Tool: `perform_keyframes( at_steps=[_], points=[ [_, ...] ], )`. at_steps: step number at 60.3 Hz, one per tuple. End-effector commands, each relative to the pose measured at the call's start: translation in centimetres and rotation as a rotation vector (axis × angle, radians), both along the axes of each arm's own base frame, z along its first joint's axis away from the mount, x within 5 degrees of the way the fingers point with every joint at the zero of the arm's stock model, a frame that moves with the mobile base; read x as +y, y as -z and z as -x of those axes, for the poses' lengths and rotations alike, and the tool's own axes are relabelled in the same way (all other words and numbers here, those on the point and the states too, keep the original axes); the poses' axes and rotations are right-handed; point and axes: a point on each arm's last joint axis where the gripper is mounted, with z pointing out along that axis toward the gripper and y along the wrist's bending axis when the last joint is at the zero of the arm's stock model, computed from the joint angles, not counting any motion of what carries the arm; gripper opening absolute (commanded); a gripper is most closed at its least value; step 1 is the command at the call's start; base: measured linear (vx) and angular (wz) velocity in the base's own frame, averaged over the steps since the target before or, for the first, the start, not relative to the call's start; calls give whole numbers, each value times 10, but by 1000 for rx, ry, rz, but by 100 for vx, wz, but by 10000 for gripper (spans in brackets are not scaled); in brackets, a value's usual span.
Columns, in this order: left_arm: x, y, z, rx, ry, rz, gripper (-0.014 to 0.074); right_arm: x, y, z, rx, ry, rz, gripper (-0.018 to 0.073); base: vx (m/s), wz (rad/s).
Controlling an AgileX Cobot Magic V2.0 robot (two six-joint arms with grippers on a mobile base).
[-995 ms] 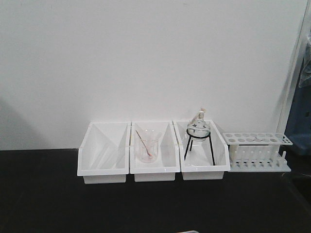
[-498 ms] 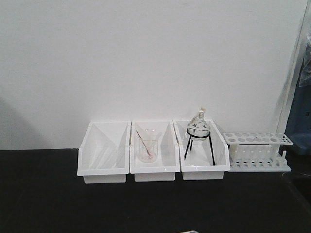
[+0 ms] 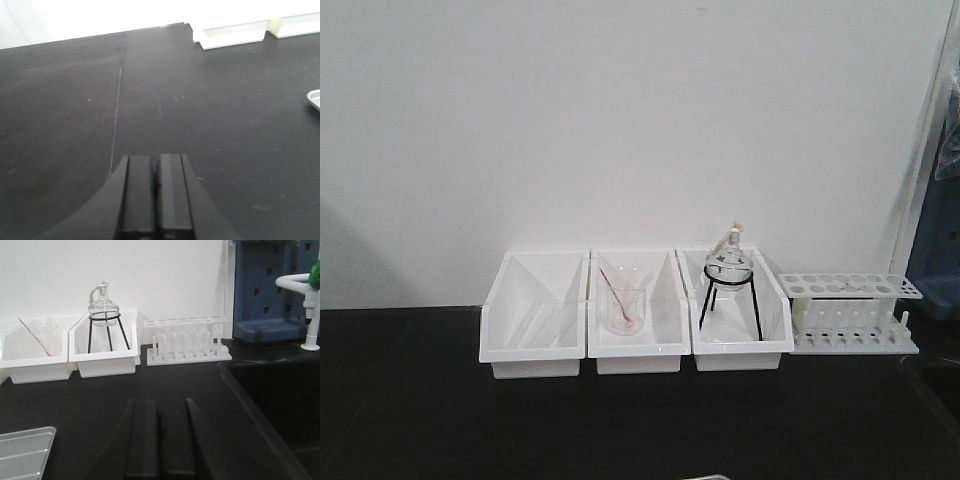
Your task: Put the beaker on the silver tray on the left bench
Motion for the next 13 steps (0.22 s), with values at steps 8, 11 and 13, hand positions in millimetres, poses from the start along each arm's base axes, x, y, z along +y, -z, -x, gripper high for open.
perform_keyframes(
  at_steps=[8, 11, 13],
  points=[
    [-1, 0, -2, -61, 10, 5, 1, 0, -6, 1, -84, 2, 13, -11, 0, 0],
    [-1, 0, -2, -61, 10, 5, 1, 0, -6, 1, -84, 2, 13, -11, 0, 0],
    [-1, 0, -2, -61, 10, 5, 1, 0, -6, 1, -84, 2, 13, -11, 0, 0]
  ],
)
